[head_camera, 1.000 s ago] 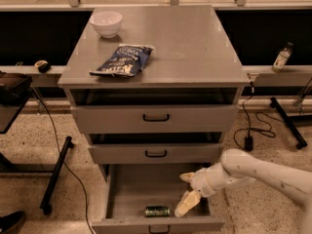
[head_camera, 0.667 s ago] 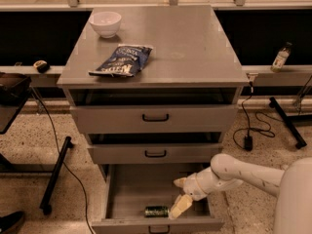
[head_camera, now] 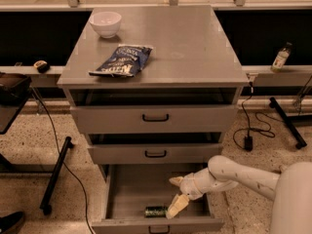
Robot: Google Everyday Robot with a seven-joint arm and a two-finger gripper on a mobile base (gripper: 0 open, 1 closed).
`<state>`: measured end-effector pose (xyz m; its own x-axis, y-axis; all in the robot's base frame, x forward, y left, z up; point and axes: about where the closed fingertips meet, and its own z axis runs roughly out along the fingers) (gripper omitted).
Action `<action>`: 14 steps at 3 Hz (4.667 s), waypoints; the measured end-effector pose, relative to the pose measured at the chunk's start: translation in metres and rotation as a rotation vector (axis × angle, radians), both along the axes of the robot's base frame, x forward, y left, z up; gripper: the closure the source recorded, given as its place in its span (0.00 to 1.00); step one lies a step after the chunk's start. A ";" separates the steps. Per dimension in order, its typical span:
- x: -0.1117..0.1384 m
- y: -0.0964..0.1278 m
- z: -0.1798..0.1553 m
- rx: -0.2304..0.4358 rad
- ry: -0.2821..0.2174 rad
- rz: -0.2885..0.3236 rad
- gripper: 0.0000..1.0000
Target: Pick green can from bottom drawer and place on counter
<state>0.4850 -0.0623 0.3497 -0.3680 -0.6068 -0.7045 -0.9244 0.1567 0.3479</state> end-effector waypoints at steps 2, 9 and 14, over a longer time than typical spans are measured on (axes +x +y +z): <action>0.019 0.020 -0.037 0.090 -0.139 0.023 0.00; 0.076 0.009 -0.121 0.032 -0.619 -0.069 0.02; 0.088 0.036 -0.188 -0.062 -0.494 0.085 0.00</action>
Offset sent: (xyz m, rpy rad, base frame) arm 0.0190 0.0153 -0.0276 0.0726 -0.1121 0.0073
